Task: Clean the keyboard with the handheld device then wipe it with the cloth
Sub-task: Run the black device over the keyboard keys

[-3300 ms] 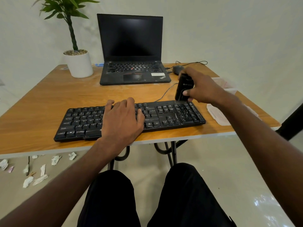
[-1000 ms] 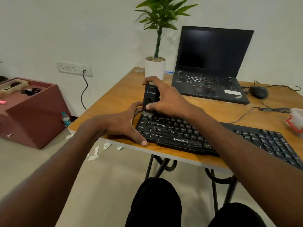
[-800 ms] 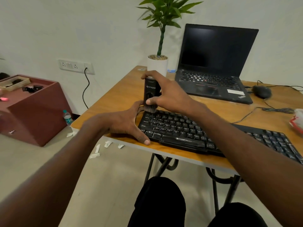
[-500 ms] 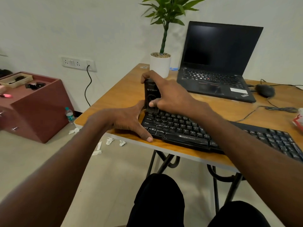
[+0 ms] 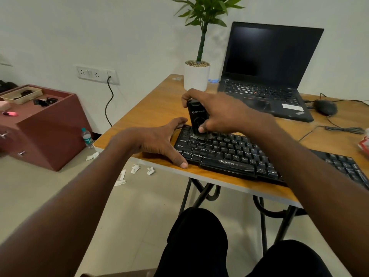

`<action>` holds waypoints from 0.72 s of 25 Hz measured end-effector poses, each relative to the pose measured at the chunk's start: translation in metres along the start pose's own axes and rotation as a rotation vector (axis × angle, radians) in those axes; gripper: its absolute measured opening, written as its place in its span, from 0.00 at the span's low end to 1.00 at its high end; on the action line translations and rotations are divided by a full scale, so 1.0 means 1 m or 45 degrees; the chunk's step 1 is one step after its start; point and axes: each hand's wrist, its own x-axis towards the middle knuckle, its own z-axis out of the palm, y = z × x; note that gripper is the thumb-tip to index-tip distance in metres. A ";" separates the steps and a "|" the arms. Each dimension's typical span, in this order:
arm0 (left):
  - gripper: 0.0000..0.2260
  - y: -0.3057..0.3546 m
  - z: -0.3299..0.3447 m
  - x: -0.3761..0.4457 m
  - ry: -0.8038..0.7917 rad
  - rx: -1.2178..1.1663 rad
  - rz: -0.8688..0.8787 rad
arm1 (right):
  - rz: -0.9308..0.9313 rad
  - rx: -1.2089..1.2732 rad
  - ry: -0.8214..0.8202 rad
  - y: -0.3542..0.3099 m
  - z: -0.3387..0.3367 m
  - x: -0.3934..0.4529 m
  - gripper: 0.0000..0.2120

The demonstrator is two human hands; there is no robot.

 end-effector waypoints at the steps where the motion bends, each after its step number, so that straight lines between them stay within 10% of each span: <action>1: 0.63 0.001 0.000 0.000 0.002 -0.008 -0.006 | 0.019 -0.046 0.048 0.000 -0.002 0.001 0.34; 18: 0.61 -0.001 0.000 0.002 -0.010 0.015 -0.022 | 0.145 -0.020 0.207 0.002 -0.001 -0.015 0.31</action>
